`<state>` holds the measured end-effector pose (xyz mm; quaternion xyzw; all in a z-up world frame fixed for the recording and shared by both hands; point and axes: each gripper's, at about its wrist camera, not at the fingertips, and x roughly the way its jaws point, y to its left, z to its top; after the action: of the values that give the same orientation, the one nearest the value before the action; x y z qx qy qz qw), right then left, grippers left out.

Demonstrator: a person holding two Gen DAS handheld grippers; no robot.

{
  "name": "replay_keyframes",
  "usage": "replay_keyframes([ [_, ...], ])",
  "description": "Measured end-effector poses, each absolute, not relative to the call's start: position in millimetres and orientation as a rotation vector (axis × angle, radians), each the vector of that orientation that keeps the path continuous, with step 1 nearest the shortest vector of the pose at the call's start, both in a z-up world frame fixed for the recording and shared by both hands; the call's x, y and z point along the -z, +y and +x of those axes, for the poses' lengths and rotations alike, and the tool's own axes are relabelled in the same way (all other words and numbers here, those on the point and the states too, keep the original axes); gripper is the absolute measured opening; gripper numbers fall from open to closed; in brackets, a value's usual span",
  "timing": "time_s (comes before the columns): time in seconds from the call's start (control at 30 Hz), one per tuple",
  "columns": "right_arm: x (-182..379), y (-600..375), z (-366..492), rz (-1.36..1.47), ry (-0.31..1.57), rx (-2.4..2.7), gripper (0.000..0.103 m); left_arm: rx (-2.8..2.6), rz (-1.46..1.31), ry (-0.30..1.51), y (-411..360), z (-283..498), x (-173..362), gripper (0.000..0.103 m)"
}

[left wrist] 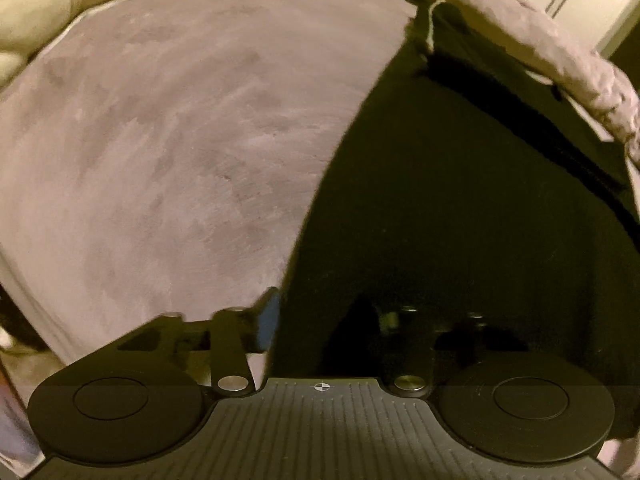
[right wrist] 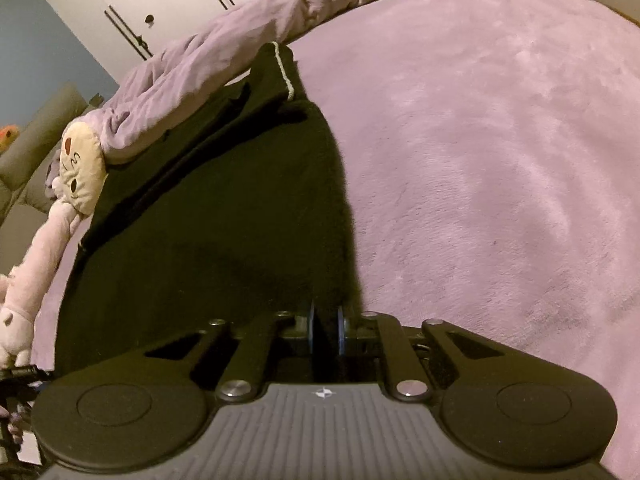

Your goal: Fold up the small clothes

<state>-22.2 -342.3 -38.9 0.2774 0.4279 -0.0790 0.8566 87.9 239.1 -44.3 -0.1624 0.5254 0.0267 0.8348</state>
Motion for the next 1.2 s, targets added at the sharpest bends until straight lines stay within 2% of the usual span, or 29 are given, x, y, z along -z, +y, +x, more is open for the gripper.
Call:
replay_keyframes([
  [0.13, 41.0, -343.6, -20.3, 0.597, 0.919, 0.169, 0.014, -0.031, -0.429, 1.123, 247.1, 86.2, 46.0, 0.018],
  [0.2, 41.3, -344.4, -20.8, 0.601, 0.93, 0.165, 0.014, -0.017, -0.458, 1.124, 248.9, 85.1, 46.4, 0.018],
  [0.3, 44.2, -346.4, -20.8, 0.622, 0.962, 0.139, 0.018, -0.002, -0.496, 1.131, 251.1, 82.7, 50.8, 0.033],
  [0.4, 47.1, -345.5, -21.6, 0.615, 0.981, 0.115, 0.018, 0.019, -0.56, 1.13, 252.9, 81.7, 53.8, 0.033],
  [0.5, 49.3, -343.2, -20.7, 0.614, 0.995, 0.1, 0.018, 0.051, -0.567, 1.154, 251.4, 83.1, 54.9, 0.016],
  [0.57, 48.6, -341.0, -20.4, 0.606, 0.994, 0.085, 0.014, 0.065, -0.553, 1.155, 249.8, 85.0, 52.8, 0.013],
  [0.6, 48.0, -340.3, -19.9, 0.612, 0.995, 0.07, 0.011, 0.081, -0.556, 1.154, 249.4, 85.8, 50.3, 0.013],
  [0.83, 29.1, -347.6, -12.8, 0.785, 0.904, -0.023, 0.01, 0.217, -0.72, 1.034, 254.9, 97.5, 11.6, 0.012],
  [1.2, -9.2, -361.1, 49.1, 0.903, 0.694, -0.036, 0.009, 0.25, -0.837, 0.871, 254.1, 171.6, -24.9, 0.011],
])
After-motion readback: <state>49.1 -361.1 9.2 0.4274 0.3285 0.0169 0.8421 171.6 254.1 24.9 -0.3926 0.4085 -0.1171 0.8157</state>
